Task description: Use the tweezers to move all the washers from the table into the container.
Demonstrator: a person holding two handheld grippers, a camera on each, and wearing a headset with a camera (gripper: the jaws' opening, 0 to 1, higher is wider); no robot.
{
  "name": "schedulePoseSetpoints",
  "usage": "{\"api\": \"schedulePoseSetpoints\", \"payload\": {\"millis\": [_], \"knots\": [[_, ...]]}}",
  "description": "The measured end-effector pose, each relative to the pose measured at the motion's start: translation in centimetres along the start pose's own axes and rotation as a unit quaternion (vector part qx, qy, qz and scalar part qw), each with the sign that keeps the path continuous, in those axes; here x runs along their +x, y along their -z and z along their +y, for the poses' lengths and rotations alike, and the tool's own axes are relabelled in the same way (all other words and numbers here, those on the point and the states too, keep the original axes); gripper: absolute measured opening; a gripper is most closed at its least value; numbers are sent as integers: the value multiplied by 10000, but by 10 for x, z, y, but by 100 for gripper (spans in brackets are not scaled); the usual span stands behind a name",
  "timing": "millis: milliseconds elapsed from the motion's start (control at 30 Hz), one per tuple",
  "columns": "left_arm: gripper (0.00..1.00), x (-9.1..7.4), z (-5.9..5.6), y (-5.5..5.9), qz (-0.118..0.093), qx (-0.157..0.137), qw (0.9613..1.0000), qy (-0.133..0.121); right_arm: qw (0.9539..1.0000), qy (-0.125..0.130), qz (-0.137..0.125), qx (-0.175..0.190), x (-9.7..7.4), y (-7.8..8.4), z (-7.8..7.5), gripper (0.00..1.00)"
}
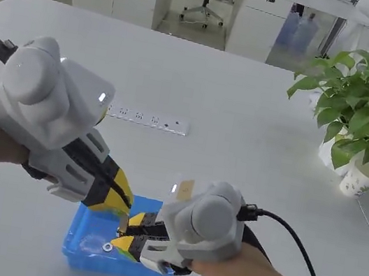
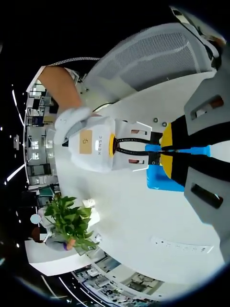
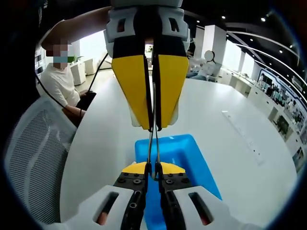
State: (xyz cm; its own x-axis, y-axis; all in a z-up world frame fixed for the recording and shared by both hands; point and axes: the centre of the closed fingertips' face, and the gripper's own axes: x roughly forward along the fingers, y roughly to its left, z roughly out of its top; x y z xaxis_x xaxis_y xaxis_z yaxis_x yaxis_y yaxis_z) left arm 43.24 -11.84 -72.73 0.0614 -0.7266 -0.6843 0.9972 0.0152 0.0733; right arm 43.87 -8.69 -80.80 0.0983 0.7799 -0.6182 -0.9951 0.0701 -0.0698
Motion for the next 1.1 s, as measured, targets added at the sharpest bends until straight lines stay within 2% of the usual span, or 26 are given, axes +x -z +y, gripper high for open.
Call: {"api": "schedulePoseSetpoints", "payload": {"millis": [333, 700, 1100], "knots": [[5, 12, 12, 14, 74, -26, 10000, 44, 9999, -90, 125, 77, 12, 12, -9, 9], [4, 23, 20, 28, 154, -78, 9998, 79, 9993, -220, 249, 148, 25, 26, -17, 10], [4, 34, 22, 42, 179, -176, 9996, 125, 9980, -412, 439, 214, 38, 40, -17, 10]]}}
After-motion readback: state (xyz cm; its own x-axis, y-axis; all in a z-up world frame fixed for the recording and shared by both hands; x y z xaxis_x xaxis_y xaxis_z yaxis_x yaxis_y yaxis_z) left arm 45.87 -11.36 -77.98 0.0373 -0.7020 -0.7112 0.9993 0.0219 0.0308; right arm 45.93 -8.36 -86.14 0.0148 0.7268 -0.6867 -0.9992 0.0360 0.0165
